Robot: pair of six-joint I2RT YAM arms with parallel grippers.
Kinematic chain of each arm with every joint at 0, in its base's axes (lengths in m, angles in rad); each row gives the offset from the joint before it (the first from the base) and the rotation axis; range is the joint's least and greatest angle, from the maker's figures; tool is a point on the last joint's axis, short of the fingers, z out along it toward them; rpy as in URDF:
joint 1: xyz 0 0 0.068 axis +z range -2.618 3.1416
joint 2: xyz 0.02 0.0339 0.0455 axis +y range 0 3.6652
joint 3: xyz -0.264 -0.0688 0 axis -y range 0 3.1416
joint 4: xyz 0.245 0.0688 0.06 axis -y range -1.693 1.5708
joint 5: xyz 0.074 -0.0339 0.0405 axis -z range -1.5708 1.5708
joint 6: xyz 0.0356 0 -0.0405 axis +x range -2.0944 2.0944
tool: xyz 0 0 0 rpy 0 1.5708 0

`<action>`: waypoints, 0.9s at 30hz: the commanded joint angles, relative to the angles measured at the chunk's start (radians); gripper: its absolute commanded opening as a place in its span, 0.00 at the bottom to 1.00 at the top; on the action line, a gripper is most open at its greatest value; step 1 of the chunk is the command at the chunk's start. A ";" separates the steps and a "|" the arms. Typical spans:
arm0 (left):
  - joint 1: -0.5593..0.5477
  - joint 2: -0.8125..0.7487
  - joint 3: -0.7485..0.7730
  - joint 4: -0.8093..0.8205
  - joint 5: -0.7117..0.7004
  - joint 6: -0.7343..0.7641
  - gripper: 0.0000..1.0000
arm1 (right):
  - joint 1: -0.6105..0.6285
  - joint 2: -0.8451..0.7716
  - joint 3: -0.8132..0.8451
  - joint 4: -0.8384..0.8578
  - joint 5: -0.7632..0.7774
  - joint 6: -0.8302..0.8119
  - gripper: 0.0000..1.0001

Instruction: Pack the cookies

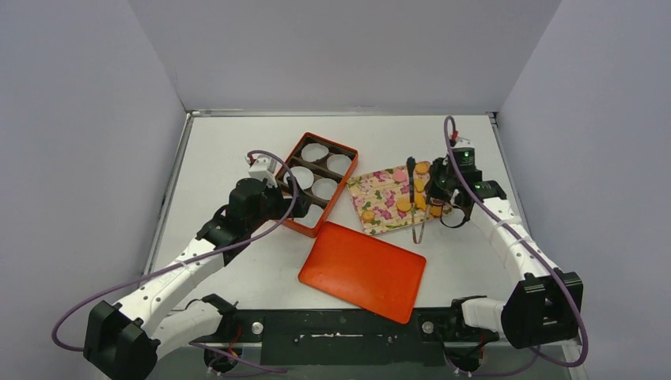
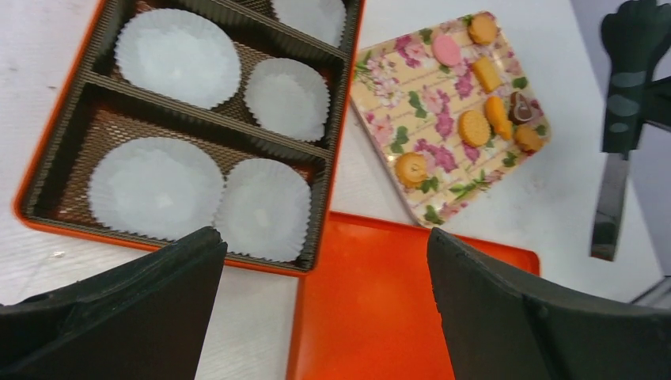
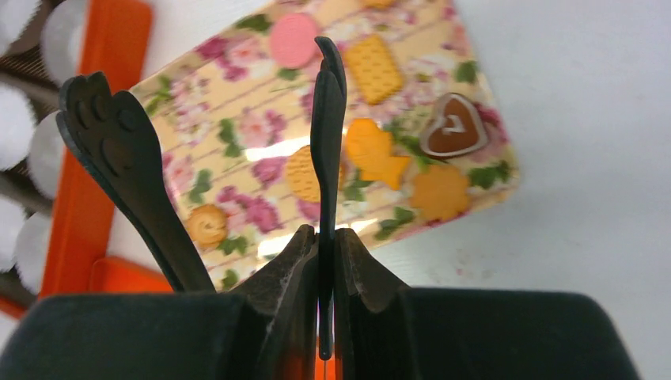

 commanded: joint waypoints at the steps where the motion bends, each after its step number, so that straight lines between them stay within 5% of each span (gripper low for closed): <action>1: -0.006 0.031 0.053 0.124 0.130 -0.126 0.97 | 0.144 0.015 0.093 -0.016 0.020 0.018 0.00; 12: -0.054 0.119 0.030 0.404 0.210 -0.344 0.94 | 0.440 0.128 0.233 -0.023 0.118 0.081 0.00; 27: -0.117 0.192 -0.014 0.540 0.102 -0.511 0.81 | 0.629 0.197 0.329 0.004 0.186 0.138 0.00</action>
